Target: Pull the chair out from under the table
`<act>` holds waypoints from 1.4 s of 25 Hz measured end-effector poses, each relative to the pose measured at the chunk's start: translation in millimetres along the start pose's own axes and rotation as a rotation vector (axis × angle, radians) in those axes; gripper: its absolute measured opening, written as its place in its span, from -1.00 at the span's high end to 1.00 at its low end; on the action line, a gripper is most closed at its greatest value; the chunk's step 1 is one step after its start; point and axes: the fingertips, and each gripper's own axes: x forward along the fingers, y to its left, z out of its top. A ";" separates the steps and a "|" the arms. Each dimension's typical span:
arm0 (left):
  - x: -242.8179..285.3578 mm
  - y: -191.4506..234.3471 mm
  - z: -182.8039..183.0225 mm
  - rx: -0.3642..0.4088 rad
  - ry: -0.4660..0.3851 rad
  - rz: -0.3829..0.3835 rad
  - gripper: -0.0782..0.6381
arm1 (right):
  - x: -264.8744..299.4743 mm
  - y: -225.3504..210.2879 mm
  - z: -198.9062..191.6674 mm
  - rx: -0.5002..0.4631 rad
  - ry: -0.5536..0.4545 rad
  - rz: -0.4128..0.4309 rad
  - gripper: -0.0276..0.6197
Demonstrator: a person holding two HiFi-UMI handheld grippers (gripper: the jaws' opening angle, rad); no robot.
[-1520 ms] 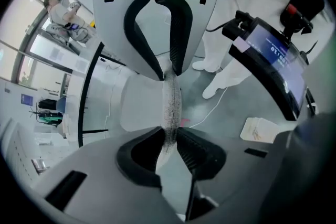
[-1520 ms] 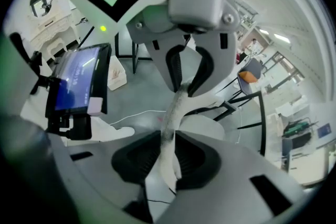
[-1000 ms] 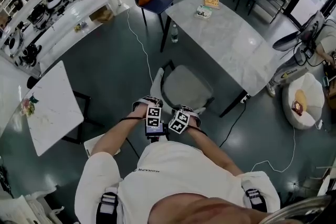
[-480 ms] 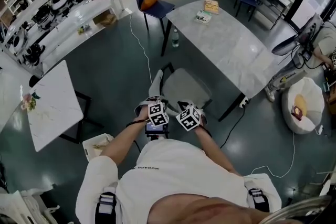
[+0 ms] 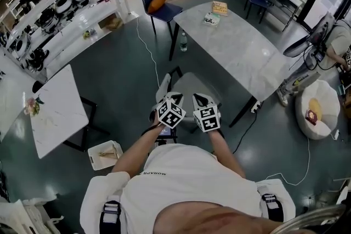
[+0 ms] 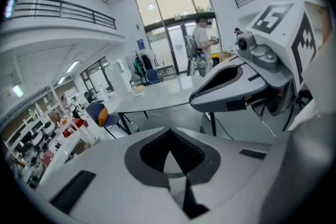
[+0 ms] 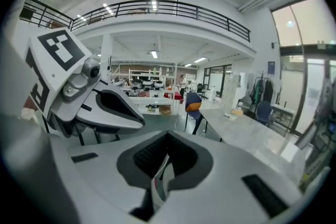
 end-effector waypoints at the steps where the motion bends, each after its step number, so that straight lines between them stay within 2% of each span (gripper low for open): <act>1: -4.2 3.4 7.3 -0.041 -0.024 0.007 0.77 | -3.6 -2.9 5.3 0.021 -0.017 -0.007 0.88; 4: -15.8 13.2 30.7 -0.148 -0.094 0.019 0.77 | -16.0 -16.8 19.7 0.084 -0.066 -0.037 0.88; 9: -34.6 24.1 71.6 -0.202 -0.204 0.050 0.77 | -37.9 -39.7 52.7 0.174 -0.165 -0.089 0.88; 16: -63.6 23.3 119.0 -0.346 -0.362 0.082 0.77 | -73.6 -53.9 100.2 0.184 -0.303 -0.130 0.88; 19: -79.3 22.1 132.6 -0.363 -0.431 0.101 0.77 | -88.0 -56.7 112.3 0.188 -0.351 -0.150 0.88; 25: -105.5 12.6 154.4 -0.351 -0.533 0.152 0.77 | -114.8 -56.6 135.8 0.157 -0.423 -0.182 0.88; 30: -118.6 12.6 168.0 -0.382 -0.591 0.167 0.77 | -125.6 -55.5 149.0 0.141 -0.444 -0.181 0.88; 35: -126.6 15.0 167.3 -0.411 -0.614 0.178 0.77 | -131.5 -53.0 148.6 0.141 -0.459 -0.189 0.88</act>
